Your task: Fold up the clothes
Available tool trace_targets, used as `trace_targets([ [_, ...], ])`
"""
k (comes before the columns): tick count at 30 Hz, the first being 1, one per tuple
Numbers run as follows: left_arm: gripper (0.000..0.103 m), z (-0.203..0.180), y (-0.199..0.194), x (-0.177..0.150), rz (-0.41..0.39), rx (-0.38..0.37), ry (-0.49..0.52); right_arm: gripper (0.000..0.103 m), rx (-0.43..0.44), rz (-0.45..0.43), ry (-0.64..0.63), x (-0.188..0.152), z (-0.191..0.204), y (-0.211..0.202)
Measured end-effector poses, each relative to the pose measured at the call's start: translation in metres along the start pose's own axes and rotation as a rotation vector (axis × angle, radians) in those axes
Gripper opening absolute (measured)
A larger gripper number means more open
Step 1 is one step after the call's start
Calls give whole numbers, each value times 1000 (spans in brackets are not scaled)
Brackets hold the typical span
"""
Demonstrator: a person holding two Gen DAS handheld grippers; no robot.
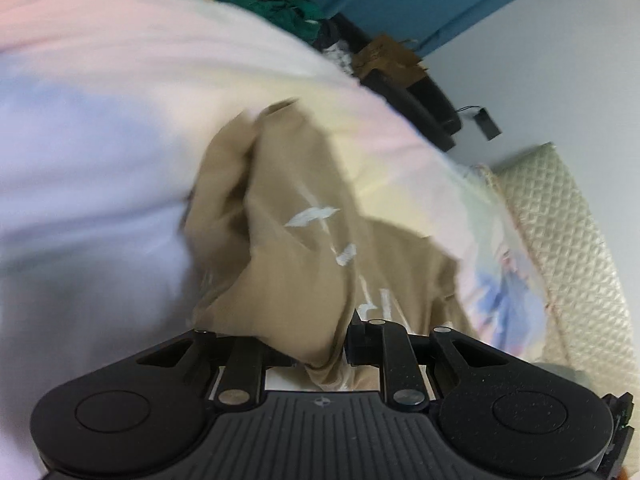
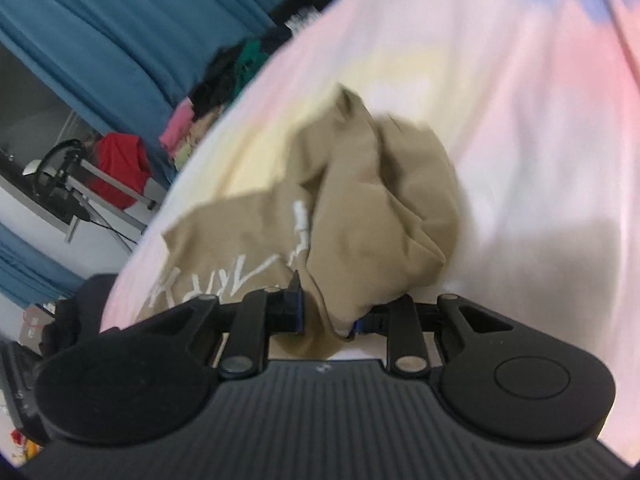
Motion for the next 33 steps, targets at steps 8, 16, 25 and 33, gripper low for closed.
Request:
trace_targets([
  [8,59,-13,-21,-23,-5,104,194,29,-82,82,46,-17,-6,-22],
  [16,98,-81,-141,-14,-115,136,363,37,-51,31,-125,6,47,-108],
  [25,103,-157,-277,-10,-306,106,522,102,15,-218,-405,25,124,-231],
  [33,103,-197,-388,-26,-453,70,603,102,52,-377,-539,11,156,-313],
])
Point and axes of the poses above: each gripper's, at about its wrist camera, not at the fingertips, and y roughly the way its jaws point, z to its left, x to its top, the point moved 8 cm from there along y, roughly the way its jaws point, and after that the axes turned 10 degrees about -z, right-handed, at the moved point
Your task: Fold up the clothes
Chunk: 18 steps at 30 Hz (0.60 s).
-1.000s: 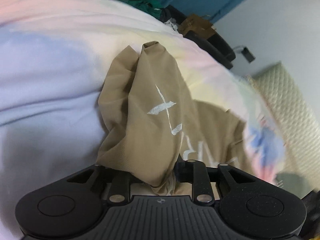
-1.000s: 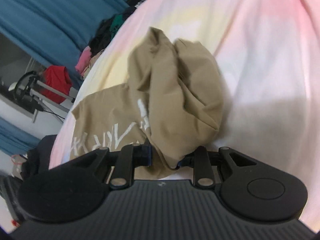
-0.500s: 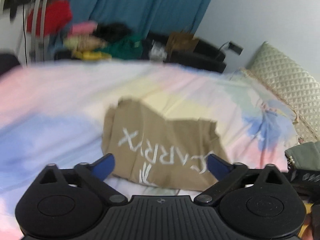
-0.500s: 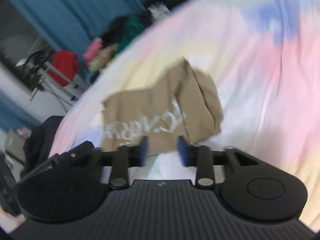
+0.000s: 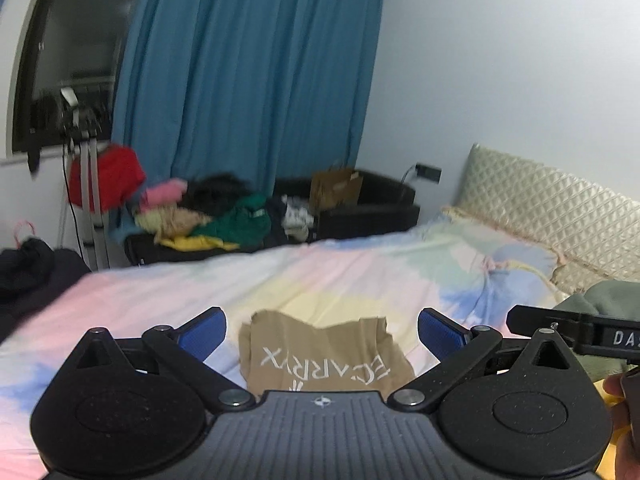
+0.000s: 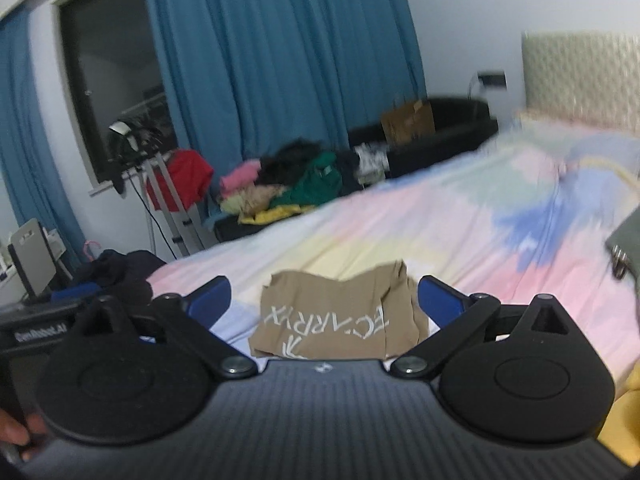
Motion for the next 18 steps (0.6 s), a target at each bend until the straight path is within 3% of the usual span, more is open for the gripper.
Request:
trace_targets([
  [9,103,-20,-71,-4,-84,6,75,102,26,-95,-59,-9,19,-51],
  [18,103,-20,-86,-36,-102,26,77,102,5,-117,-82,-42,16,-56],
])
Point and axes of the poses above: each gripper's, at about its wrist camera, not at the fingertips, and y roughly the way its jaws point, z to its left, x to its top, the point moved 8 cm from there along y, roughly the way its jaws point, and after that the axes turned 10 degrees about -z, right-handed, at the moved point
